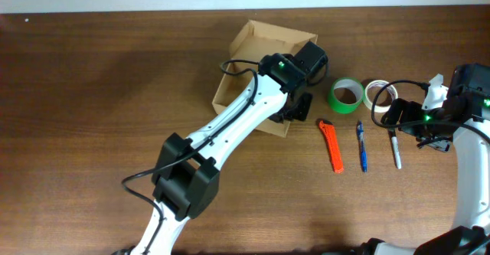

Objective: Pack container
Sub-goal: 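Slide the box rightward with the left gripper toward the tapes, then release the box and raise the left arm away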

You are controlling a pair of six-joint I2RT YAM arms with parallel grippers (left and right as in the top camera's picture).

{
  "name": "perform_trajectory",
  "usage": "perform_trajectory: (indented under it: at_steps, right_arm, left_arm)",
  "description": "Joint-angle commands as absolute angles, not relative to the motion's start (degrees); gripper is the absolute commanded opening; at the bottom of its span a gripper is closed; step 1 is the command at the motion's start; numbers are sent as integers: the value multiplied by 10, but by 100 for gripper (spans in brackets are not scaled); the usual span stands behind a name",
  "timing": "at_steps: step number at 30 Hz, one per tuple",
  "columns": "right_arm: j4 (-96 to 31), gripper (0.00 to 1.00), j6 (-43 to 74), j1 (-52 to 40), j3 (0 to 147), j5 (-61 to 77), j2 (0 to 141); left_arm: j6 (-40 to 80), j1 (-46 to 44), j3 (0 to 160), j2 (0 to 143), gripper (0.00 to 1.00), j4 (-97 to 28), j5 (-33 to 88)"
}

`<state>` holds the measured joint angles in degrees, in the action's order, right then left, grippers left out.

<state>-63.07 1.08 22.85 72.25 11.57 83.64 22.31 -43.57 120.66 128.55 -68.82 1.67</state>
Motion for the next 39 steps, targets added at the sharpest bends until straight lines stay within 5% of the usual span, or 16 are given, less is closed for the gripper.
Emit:
perform_trajectory:
  at_steps: [1, 10, 14, 18, 22, 39]
  right_arm:
    - [-633, 99, 11, 229, 736, 125, 835]
    - [-632, 99, 11, 229, 736, 125, 835]
    - [-632, 99, 11, 229, 736, 125, 835]
    - [-632, 99, 11, 229, 736, 125, 835]
    - [-631, 99, 11, 229, 736, 125, 835]
    - [-624, 99, 10, 229, 736, 217, 835]
  left_arm:
    - [211, -440, 1219, 1311, 2, -689, 33]
    - [185, -460, 1219, 1330, 4, -685, 32]
    - [183, -463, 1219, 1332, 13, -682, 32]
    - [183, -463, 1222, 1332, 40, -681, 19]
    - [183, -463, 1235, 1332, 55, -685, 8]
    - [131, -392, 1602, 1332, 76, -896, -189]
